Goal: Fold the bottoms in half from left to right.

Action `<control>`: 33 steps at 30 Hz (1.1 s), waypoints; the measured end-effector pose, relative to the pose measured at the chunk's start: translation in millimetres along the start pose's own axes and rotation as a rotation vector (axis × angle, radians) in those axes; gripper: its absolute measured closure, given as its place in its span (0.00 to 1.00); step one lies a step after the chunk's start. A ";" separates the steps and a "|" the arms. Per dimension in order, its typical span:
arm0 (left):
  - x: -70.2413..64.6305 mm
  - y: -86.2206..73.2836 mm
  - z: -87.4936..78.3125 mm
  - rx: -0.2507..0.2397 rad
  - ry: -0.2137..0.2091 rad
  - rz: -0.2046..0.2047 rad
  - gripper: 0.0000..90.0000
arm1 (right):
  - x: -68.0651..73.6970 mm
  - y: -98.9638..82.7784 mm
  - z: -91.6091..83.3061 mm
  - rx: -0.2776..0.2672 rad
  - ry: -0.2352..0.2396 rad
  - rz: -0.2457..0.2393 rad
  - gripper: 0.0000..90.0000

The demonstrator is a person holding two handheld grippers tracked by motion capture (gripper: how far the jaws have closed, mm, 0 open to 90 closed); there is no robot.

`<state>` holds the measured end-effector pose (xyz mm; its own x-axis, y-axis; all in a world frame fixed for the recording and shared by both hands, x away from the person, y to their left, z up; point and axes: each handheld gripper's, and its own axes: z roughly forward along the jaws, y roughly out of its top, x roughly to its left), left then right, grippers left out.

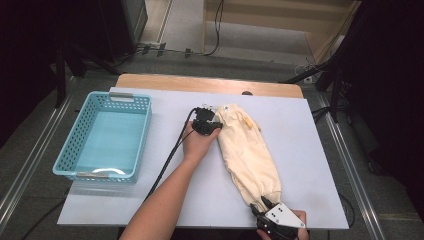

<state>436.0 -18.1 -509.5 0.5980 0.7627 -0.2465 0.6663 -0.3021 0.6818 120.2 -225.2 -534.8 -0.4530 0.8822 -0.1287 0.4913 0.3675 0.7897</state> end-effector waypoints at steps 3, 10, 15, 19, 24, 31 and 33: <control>-0.4 0.7 0.0 0.004 0.003 0.009 0.96 | -1.4 1.4 -0.6 0.001 0.002 0.009 0.72; 3.3 3.3 -1.3 0.011 -0.014 -0.003 0.97 | -4.1 5.1 -1.2 -0.017 0.050 0.049 0.76; 6.8 5.3 -5.1 0.008 -0.022 -0.008 0.98 | 3.6 9.5 -2.5 -0.017 0.082 0.054 0.76; 9.1 6.8 -10.8 0.012 -0.017 0.014 0.97 | 13.9 14.9 -1.5 -0.017 0.105 0.050 0.76; 15.0 8.7 -19.2 0.013 -0.015 0.024 0.97 | 30.6 23.3 2.3 -0.018 0.131 0.039 0.76; 28.4 6.4 -31.0 0.025 0.003 0.024 0.97 | 55.3 35.3 10.9 -0.022 0.157 0.019 0.76; 32.0 5.3 -34.8 0.029 0.014 0.025 0.97 | 60.9 38.9 13.0 -0.026 0.171 0.012 0.76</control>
<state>443.2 24.6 -489.8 0.6080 0.7628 -0.2199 0.6643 -0.3372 0.6671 121.4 -153.4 -519.8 -0.5684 0.8226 -0.0172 0.4791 0.3479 0.8058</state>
